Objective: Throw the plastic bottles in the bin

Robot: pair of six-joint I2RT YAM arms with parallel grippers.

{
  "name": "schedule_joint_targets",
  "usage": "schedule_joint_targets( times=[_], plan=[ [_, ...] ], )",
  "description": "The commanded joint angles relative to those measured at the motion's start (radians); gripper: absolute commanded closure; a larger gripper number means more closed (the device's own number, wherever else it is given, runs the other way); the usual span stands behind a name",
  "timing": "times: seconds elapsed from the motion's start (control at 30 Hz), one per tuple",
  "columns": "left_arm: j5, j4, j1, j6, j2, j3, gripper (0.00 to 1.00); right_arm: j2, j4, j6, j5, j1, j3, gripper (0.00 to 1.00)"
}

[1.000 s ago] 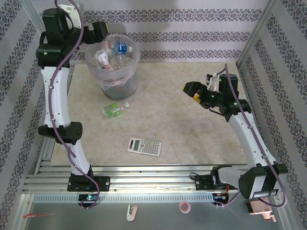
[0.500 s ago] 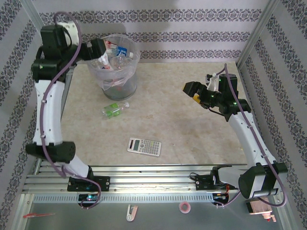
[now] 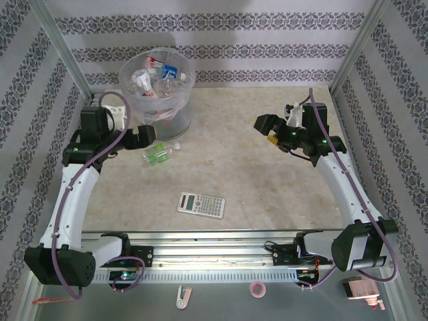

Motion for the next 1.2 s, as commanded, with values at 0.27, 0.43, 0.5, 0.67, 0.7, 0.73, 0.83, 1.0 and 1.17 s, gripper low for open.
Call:
schedule_joint_targets(
  times=[0.27,0.43,0.5,0.67,0.7,0.73,0.83,1.0,1.17],
  plan=[
    [-0.047,-0.055,-0.006,0.403,0.179,-0.036,0.00,-0.036,-0.005,-0.014,-0.017,0.013,-0.001,0.02],
    [-0.088,-0.078,-0.006,0.541,0.272,-0.002,0.00,-0.046,-0.008,-0.016,-0.015,0.012,-0.010,0.02],
    [-0.096,-0.092,-0.006,0.582,0.310,0.015,0.00,-0.047,-0.008,-0.014,-0.015,0.010,-0.013,0.02],
    [-0.101,-0.115,-0.006,0.643,0.398,0.057,0.00,-0.052,-0.012,-0.013,-0.015,0.010,-0.012,0.02],
    [-0.104,-0.117,-0.005,0.649,0.414,0.065,0.00,-0.053,-0.015,-0.014,-0.015,0.010,-0.010,0.02],
    [-0.105,-0.119,-0.008,0.654,0.428,0.071,0.00,-0.053,-0.018,-0.015,-0.015,0.009,-0.009,0.02],
    [-0.110,-0.132,-0.010,0.675,0.472,0.093,0.01,-0.057,-0.024,-0.016,-0.012,0.009,-0.008,0.02],
    [-0.167,-0.133,-0.027,0.693,0.538,0.109,0.02,-0.069,-0.026,-0.012,-0.007,0.009,-0.016,0.02],
    [-0.239,-0.096,-0.055,0.689,0.583,0.125,0.01,-0.069,-0.026,-0.008,-0.009,0.010,-0.015,0.02]
  ],
)
